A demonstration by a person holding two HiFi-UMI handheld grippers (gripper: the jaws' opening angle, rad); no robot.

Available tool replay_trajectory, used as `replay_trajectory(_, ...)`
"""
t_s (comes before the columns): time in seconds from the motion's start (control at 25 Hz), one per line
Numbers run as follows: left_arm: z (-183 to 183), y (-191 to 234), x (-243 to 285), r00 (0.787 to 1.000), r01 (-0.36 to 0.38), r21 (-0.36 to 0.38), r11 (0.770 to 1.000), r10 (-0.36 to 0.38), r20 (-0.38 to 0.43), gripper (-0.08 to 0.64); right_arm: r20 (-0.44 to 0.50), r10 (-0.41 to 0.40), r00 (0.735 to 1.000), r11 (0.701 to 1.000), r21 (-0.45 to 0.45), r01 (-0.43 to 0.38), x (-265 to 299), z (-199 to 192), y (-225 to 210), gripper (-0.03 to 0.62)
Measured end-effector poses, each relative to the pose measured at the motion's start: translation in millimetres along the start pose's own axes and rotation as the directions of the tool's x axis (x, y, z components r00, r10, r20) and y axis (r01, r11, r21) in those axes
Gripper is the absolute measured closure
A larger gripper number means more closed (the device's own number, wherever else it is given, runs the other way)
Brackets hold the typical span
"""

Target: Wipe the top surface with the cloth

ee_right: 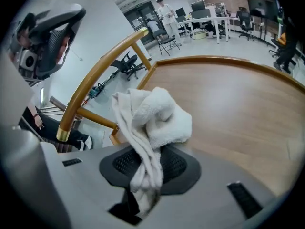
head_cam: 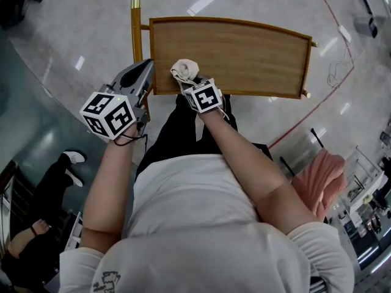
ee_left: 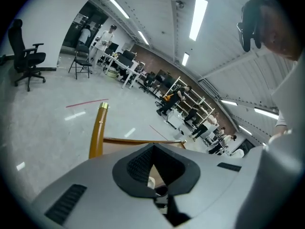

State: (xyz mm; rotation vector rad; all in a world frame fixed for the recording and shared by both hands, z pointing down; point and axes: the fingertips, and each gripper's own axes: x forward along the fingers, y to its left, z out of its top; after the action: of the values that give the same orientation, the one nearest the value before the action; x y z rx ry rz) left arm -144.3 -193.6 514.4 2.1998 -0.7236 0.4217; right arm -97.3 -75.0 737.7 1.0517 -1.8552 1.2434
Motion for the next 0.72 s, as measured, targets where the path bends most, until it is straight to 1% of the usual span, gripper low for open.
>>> replay_trajectory(0.12,0.0,-24.8,26.5,0.999,0.022,0.019,1.000,-0.022,-0.024,0.554,0.012,-0.020,1.000,0.999,0.033,0.019,-24.4,-15.3,-38.2,0.480)
replay_trajectory(0.28,-1.4,-60.3,64.7,0.997,0.054,0.045,0.998,-0.052,-0.054,0.554,0.021,-0.084,0.996,0.992,0.098,0.081,-64.9,-40.9,-102.4,0.480)
replay_trajectory(0.44,-9.0,-97.2,101.3,0.993,0.081,0.065,0.995,-0.075,-0.087,0.554,0.029,-0.146,0.989,0.977,0.161,0.139,-108.1,-67.1,-166.7,0.480)
replay_trajectory(0.72,-30.8,-165.2,170.0,0.980,0.134,0.079,0.988,-0.120,-0.160,0.554,0.045,-0.211,0.976,0.950,0.243,0.194,-175.2,-107.6,-263.6,0.480)
